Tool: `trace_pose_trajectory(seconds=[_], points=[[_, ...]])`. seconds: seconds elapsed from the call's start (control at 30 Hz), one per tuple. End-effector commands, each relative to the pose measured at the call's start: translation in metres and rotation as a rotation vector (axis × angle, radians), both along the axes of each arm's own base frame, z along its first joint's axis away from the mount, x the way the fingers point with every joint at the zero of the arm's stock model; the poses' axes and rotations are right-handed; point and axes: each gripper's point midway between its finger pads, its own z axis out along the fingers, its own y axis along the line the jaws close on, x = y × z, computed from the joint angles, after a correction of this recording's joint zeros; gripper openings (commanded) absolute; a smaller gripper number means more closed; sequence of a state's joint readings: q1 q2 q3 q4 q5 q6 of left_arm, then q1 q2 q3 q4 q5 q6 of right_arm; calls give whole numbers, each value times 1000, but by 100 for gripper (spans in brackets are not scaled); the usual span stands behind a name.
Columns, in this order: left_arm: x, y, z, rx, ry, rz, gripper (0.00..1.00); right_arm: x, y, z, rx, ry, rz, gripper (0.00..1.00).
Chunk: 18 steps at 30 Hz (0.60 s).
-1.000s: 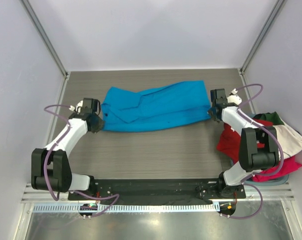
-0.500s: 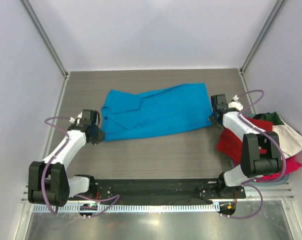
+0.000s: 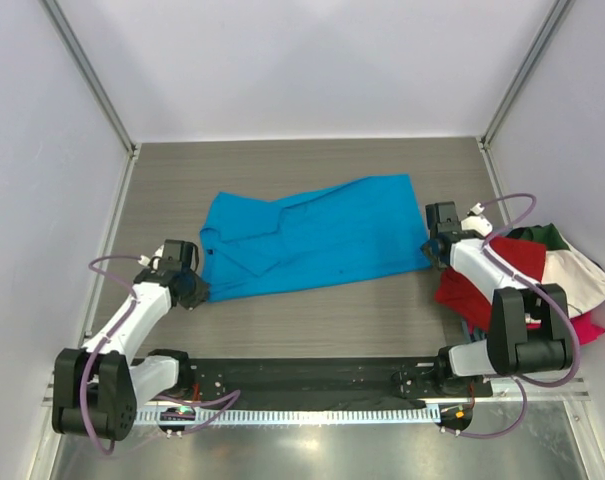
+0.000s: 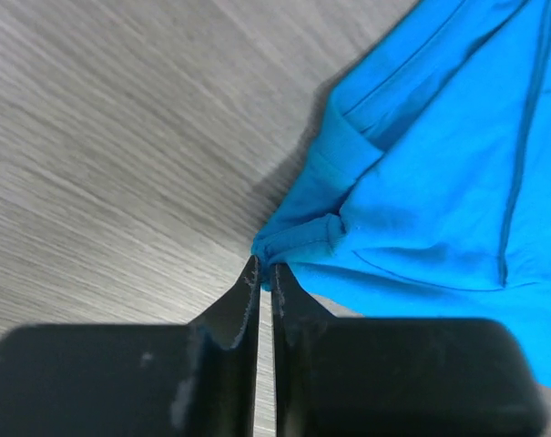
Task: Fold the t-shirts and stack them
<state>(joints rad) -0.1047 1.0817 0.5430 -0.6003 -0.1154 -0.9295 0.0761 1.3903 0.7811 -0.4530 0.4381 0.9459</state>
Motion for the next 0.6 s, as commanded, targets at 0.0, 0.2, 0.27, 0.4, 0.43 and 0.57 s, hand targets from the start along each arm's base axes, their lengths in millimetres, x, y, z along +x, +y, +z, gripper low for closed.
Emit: trace_pose_trajectory(seconds=[0.0,0.2,0.27,0.4,0.43,0.57], points=[[-3,1,2,10,-12,-4,8,-7,-16,14,-56,-59,-57,41],[-11,11,31,88,-40,52,64,7,-12,52,-86,-200,52,55],[-11,12,44,81,-82,60,64,19,17,64,6,-265,194,53],[11,-5,85,17,-237,-35,61,42,101,93,178,-414,578,52],[15,-10,92,0,-261,-62,61,41,120,95,206,-409,650,52],[29,-35,107,-110,-321,-143,61,41,209,98,316,-379,890,51]])
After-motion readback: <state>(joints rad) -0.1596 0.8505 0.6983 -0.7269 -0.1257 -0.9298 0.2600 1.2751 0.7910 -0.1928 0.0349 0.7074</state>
